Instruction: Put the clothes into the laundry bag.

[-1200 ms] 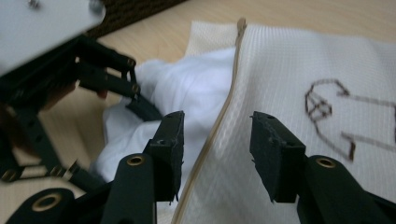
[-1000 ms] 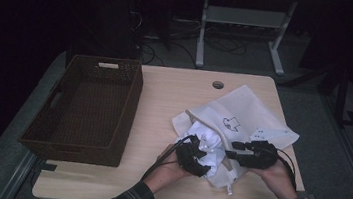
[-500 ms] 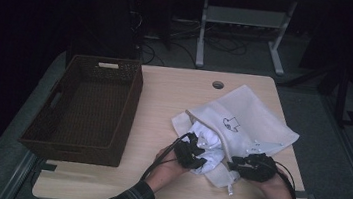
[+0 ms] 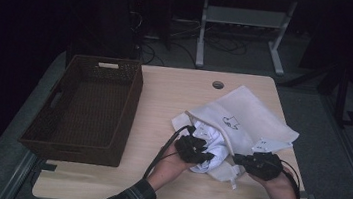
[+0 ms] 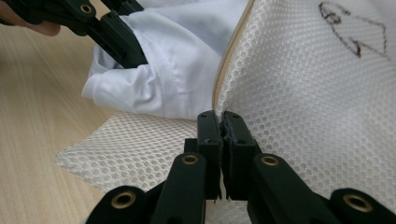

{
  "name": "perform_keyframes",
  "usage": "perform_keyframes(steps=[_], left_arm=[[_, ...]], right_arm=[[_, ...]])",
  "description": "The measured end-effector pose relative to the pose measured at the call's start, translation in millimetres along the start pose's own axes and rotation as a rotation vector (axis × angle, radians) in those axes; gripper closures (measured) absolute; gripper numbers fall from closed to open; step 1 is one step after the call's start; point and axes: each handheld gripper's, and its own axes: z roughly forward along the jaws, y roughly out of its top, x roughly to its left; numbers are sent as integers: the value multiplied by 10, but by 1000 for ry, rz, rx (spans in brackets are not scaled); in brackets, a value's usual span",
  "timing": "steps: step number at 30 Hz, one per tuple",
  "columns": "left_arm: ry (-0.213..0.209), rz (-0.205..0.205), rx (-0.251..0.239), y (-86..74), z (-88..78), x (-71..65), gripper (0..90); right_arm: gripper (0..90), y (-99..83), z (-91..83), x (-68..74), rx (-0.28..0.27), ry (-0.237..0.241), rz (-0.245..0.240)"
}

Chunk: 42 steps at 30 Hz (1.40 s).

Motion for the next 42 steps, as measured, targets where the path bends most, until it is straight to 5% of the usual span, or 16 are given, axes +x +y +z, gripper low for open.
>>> perform_keyframes(steps=[7, 14, 19, 23, 34, 42], left_arm=[[13, 7, -23, 183, 61, -29, 779], [45, -28, -32, 300, 240, -14, 779], [69, -59, -52, 316, 386, 33, 775], [49, -73, -47, 295, 442, 60, 744], [-27, -48, -51, 169, 148, 64, 428], [-55, 6, -33, -28, -115, -73, 391]], right_arm=[[866, 87, -97, 1, -50, 9, -5], [867, 109, -126, -5, -69, 25, 1], [867, 112, -136, -9, -76, 23, 2], [866, 93, -135, -36, -72, 16, 8], [864, 92, -127, -42, -71, 17, 9], [864, 90, -121, -43, -65, 16, 8]])
